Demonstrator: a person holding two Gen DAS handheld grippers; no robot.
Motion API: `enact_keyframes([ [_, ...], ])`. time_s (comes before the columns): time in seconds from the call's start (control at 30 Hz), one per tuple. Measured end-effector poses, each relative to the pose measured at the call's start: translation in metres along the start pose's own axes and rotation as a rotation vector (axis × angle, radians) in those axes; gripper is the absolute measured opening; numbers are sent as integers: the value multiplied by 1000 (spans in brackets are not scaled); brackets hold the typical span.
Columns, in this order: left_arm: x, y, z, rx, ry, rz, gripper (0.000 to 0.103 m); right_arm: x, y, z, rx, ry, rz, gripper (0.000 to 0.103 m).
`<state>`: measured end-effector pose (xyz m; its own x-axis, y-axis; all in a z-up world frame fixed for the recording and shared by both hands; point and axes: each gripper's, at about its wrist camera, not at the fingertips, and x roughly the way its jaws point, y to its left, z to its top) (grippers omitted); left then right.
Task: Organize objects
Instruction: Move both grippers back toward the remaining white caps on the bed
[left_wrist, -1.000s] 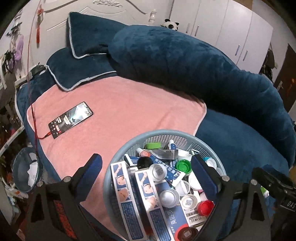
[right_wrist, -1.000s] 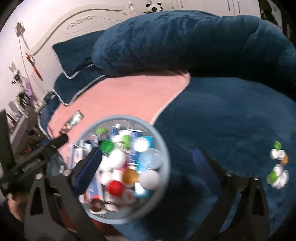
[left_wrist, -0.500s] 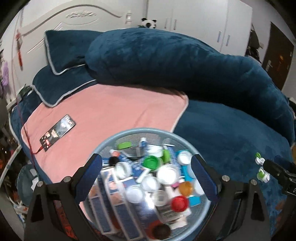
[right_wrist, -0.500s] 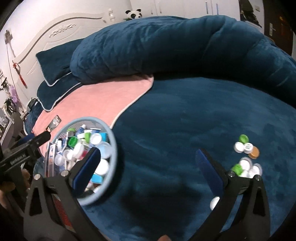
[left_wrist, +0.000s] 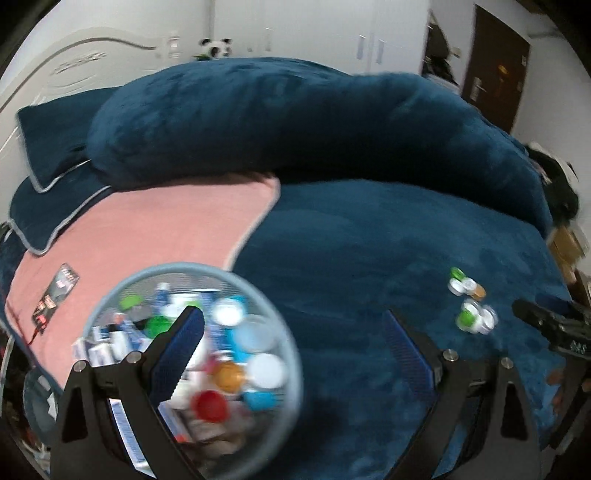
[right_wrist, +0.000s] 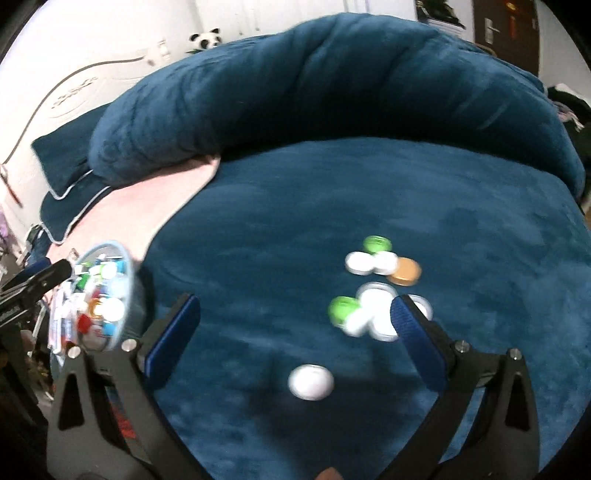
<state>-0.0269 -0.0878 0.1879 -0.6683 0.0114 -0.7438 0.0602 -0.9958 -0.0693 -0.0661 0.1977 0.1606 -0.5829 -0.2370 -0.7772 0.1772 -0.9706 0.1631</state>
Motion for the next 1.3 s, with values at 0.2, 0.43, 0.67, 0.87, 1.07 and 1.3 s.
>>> enact_keyframes([
  [0.2,20,-54,-7,89,50,-55,98,3,-54,-8,63,25,-50,103],
  [0.43,51,-98,-27,142,136,-129,97,20,-90,-29,143,73,-44,103],
  [0.67,73,-112,-41,144,196,-140,97,54,-69,-62,27,175,-50,103],
  [0.87,71,-102,-39,137,175,-140,97,73,-43,-70,-91,185,-76,103],
  [1.07,80,-90,-46,135,207,-117,97,87,-33,-77,-194,185,-133,103],
  [1.3,77,-85,-49,130,206,-127,97,67,-39,-117,-303,227,-171,103],
])
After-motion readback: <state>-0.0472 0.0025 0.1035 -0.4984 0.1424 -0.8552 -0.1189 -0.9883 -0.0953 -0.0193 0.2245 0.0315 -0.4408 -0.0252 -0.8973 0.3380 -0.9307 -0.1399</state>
